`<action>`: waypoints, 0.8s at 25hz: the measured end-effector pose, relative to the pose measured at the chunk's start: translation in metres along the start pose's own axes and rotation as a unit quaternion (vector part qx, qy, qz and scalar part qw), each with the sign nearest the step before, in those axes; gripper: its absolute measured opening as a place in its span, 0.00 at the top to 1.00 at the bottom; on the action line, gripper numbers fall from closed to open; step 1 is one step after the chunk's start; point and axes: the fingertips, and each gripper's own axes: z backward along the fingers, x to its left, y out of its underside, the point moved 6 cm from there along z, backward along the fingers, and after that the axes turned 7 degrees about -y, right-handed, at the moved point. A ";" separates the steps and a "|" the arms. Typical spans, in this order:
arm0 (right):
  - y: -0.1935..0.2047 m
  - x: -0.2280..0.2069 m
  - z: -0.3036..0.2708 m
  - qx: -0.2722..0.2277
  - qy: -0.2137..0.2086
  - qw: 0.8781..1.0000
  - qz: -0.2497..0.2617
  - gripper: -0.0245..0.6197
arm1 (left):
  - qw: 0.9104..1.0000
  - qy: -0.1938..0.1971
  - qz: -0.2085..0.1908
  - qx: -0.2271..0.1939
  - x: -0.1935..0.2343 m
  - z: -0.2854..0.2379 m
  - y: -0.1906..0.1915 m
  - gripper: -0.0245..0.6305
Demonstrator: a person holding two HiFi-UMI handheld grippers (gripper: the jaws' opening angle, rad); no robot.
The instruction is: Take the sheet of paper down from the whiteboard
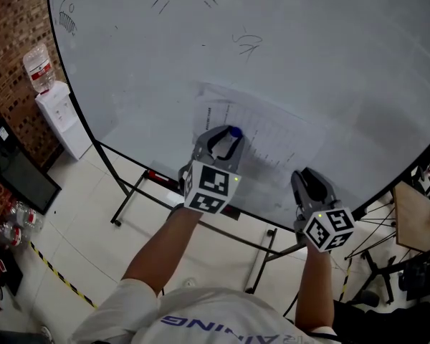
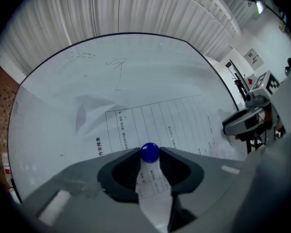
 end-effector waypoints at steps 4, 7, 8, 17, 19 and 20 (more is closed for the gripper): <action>0.002 0.001 -0.007 0.000 -0.003 1.000 0.003 0.80 | 1.000 0.003 0.003 0.003 0.000 0.001 0.001 0.76; 0.002 -0.001 -0.008 -0.004 0.000 1.000 0.011 0.94 | 1.000 0.003 0.006 0.005 0.001 0.001 0.001 0.76; 0.002 -0.001 -0.009 -0.005 -0.001 1.000 0.014 0.95 | 1.000 0.003 0.008 0.005 0.001 0.000 0.001 0.76; 0.006 0.001 0.004 -0.009 -0.016 1.000 0.009 0.95 | 0.999 0.022 0.026 0.004 0.003 0.009 -0.001 0.76; 0.011 0.000 0.013 0.001 -0.014 1.000 0.011 0.95 | 0.999 0.027 0.038 0.004 -0.001 0.020 0.003 0.76; 0.015 0.000 0.018 0.008 -0.012 1.000 0.011 0.95 | 0.999 0.031 0.044 0.006 -0.003 0.025 0.006 0.76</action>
